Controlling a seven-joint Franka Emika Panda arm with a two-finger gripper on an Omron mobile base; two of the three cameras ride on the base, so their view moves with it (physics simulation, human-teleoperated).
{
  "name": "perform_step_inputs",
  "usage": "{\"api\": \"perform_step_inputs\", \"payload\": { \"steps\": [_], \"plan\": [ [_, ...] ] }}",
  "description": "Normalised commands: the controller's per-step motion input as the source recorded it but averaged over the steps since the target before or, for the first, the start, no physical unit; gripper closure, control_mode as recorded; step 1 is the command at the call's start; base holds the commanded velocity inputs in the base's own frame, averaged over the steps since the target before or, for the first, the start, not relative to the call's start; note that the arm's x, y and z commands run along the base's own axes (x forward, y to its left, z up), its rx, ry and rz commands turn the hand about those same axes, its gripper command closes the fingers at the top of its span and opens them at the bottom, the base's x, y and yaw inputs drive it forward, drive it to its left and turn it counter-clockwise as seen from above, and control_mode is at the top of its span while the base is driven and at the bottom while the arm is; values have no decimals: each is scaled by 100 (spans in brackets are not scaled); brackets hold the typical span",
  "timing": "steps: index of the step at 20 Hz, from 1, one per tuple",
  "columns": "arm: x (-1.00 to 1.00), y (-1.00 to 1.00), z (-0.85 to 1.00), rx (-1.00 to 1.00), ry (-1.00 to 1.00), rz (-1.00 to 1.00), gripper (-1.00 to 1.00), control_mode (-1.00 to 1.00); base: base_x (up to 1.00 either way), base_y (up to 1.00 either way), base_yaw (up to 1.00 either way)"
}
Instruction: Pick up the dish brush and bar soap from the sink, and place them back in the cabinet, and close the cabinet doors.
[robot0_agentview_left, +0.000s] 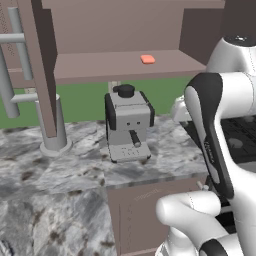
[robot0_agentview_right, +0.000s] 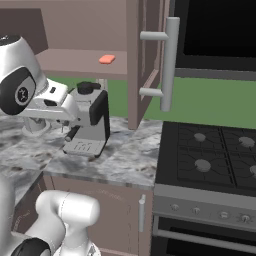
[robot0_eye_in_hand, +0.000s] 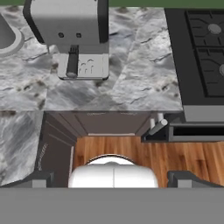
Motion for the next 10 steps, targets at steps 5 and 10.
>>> {"api": "perform_step_inputs", "payload": {
  "steps": [5, 10],
  "plan": [
    [0, 0, 0, 0, 0, 0, -100, 100, -26, -12, 0],
    [0, 0, 0, 0, 0, 0, -100, 100, -32, -51, 0]
  ]
}}
